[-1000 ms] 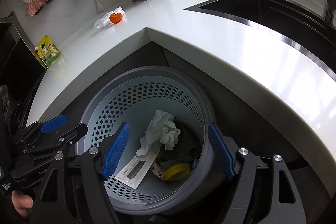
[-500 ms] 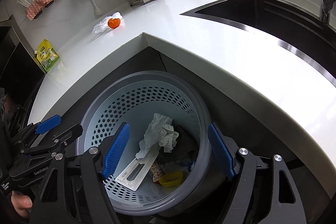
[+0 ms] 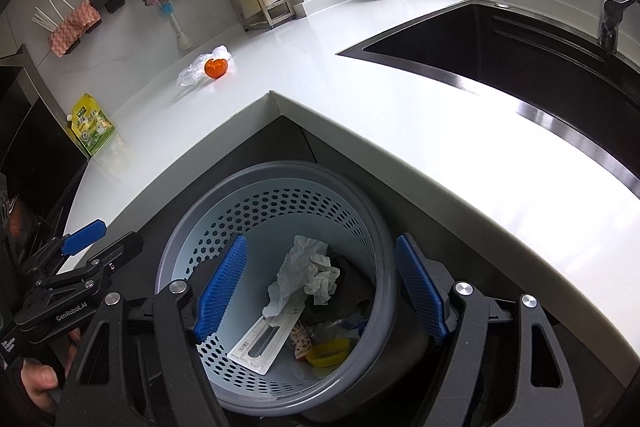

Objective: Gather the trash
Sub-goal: 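Move both tools back over the counter toward the clear bag and orange peel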

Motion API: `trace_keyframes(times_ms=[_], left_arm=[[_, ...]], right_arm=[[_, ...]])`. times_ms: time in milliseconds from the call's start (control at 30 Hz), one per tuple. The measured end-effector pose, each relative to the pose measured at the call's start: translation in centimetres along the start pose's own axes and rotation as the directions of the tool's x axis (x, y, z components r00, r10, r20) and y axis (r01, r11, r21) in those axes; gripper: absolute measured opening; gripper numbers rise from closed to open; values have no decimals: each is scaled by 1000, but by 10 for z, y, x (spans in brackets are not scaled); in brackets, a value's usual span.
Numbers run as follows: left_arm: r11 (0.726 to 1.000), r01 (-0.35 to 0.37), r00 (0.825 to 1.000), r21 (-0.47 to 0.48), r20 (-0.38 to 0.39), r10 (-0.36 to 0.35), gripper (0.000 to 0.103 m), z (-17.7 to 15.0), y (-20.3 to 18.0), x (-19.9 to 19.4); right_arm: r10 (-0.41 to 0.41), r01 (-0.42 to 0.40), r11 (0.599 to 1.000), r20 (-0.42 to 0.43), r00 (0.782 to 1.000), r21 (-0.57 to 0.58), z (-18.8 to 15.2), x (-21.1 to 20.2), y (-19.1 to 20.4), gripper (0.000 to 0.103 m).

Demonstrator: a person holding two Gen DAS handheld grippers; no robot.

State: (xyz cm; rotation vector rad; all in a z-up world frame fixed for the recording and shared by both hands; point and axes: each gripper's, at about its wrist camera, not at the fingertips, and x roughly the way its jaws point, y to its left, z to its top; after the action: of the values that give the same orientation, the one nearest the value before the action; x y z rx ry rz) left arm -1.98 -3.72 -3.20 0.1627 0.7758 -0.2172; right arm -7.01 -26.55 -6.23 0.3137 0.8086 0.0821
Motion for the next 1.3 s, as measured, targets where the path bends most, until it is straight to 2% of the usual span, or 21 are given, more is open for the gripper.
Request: trace_keyframes(times_ms=[233, 300, 533, 800, 1000, 1300], left_arm=[[1000, -3, 1000, 11, 31, 3, 86, 14, 7, -7], [1000, 7, 999, 1, 40, -7, 90, 19, 10, -10], [999, 38, 995, -30, 90, -35, 92, 45, 26, -20], [997, 18, 994, -71, 108, -10, 92, 75, 54, -11], [993, -17, 991, -121, 127, 32, 92, 101, 84, -4], [974, -112, 977, -198, 157, 144, 96, 140, 132, 20]], right_arm=[[-10, 12, 999, 37, 999, -41, 12, -7, 15, 74], [-7, 9, 999, 45, 999, -50, 17, -8, 19, 75], [1, 5, 997, 80, 997, -79, 38, -9, 35, 75], [14, -5, 996, 95, 995, -88, 68, 3, 48, 76], [20, -11, 996, 105, 994, -89, 98, 17, 60, 76], [23, 1, 988, 159, 987, -153, 155, 58, 99, 79]])
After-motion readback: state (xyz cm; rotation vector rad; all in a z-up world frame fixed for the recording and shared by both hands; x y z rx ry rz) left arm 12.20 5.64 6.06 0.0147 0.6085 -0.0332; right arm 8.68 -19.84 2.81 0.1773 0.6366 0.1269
